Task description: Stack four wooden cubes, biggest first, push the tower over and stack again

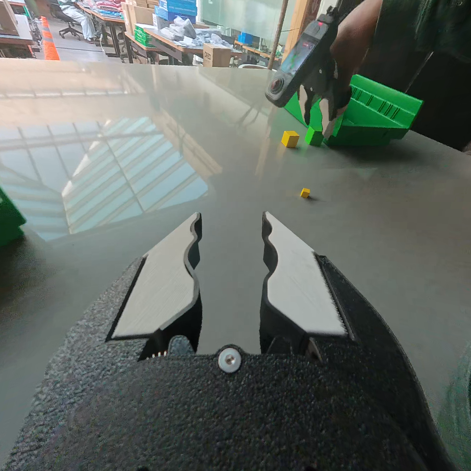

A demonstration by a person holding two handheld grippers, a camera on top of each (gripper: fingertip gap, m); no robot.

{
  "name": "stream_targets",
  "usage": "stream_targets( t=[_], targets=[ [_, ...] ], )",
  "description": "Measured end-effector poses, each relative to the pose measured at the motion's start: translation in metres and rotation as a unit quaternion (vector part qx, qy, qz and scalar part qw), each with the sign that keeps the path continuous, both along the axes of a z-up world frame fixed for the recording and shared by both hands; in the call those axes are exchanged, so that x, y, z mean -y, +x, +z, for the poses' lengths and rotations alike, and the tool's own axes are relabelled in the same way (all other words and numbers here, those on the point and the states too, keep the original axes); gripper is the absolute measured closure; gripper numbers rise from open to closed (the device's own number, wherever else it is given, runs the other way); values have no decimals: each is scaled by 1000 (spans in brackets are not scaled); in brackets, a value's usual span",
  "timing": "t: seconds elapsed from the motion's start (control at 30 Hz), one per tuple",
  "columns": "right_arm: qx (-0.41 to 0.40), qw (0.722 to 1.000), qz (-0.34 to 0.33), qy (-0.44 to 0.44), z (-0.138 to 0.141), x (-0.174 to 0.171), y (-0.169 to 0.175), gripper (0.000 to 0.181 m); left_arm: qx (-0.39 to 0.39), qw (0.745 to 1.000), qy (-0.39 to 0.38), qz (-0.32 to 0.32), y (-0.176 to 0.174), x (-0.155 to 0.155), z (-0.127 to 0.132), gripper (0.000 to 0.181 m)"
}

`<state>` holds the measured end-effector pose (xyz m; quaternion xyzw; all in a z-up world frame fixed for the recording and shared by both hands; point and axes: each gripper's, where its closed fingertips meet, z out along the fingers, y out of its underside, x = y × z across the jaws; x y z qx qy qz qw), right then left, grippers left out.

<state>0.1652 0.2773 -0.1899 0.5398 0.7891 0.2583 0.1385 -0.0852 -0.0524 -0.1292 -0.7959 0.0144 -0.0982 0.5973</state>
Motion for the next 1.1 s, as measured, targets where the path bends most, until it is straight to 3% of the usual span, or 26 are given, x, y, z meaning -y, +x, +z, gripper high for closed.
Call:
stream_targets(
  t=[0.1,0.2,0.27,0.37,0.43,0.5,0.57,0.63,0.73,0.8,0.9,1.1],
  targets=[
    [-19,999,-19,-41,-2,11,-6,148,0,1000,-2,7,-11,6,-1,135],
    [-107,992,-20,-62,19,15,-27,149,7,1000,-6,5,-18,3,-2,136],
    [-184,980,-24,-67,50,11,-39,149,2,1000,-12,2,-20,-2,-4,136],
    [-291,956,-35,-14,123,-21,-38,149,-4,1000,-20,-7,-17,-11,-5,136],
    [-290,953,-44,77,169,-62,-6,149,-4,1000,-23,-15,-11,-16,-7,136],
    [-237,961,-72,125,187,-91,38,149,-6,999,-27,-20,-6,-21,-9,136],
    [-189,971,-104,102,166,-102,69,149,-9,999,-26,-21,-2,-25,-9,136],
    [-140,981,-113,77,124,-110,90,148,-7,999,-24,-20,2,-27,-7,136],
    [-125,985,-119,28,56,-116,93,149,-10,1000,-25,-12,4,-26,-5,136],
    [-129,986,-108,16,28,-124,87,149,-16,999,-31,-2,2,-22,-6,136],
    [-158,982,-100,5,10,-136,71,148,-19,999,-42,21,-6,-14,-10,136],
    [-160,982,-97,-3,2,-145,58,148,-12,998,-50,34,-6,-16,-15,137]
  ],
)
